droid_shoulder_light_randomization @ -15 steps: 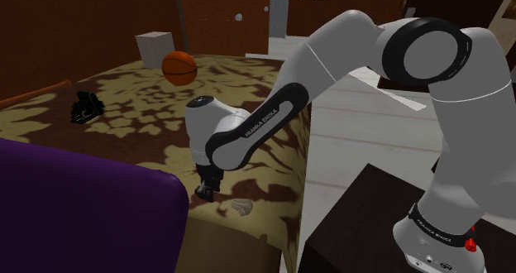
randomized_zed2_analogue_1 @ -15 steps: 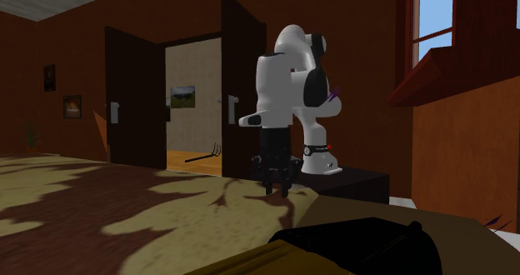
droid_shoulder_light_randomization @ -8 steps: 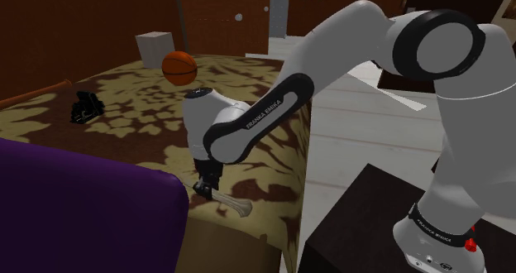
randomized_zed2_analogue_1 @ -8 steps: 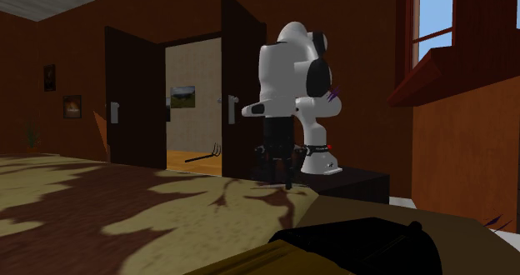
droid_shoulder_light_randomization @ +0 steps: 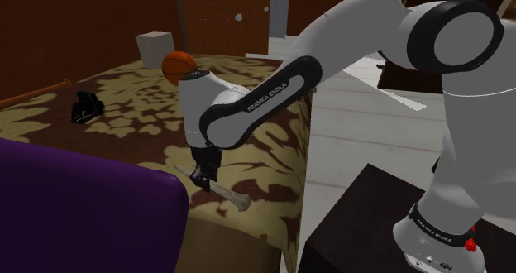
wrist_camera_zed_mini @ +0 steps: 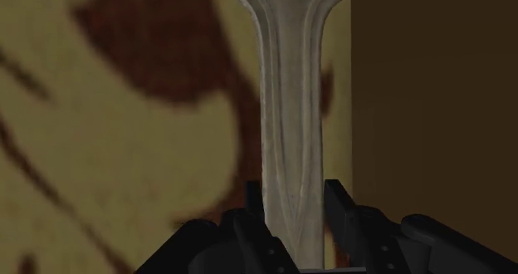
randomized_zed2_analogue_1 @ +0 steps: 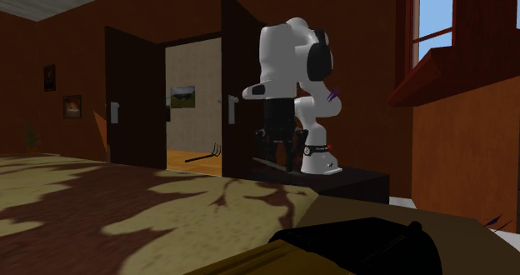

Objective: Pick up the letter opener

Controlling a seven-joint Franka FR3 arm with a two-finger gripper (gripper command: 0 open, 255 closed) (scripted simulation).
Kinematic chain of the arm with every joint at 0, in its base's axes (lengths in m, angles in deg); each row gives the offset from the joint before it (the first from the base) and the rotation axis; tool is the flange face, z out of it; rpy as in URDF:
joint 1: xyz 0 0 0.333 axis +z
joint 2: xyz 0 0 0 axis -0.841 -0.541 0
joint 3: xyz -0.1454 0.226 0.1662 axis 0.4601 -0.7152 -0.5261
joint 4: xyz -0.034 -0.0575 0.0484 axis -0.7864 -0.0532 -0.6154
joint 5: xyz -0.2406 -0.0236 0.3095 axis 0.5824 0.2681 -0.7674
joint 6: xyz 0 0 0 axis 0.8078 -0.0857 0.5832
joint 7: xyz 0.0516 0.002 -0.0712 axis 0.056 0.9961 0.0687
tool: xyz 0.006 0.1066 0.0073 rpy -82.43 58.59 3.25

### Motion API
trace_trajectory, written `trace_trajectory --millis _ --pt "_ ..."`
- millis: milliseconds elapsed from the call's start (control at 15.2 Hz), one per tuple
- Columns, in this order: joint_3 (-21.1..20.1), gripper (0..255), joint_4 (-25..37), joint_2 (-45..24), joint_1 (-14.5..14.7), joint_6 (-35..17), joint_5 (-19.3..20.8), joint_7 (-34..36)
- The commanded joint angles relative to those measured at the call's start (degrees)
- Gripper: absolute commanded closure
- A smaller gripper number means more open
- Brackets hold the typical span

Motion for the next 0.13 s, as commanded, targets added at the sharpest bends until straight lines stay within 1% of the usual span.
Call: trace_trajectory --millis 0,66 --pt "-0.1 255 0.1 0.5 -0.1 0.7 -0.2 -0.2" --pt "-0.1 255 0.1 0.5 -0.1 0.7 -0.2 -0.2"
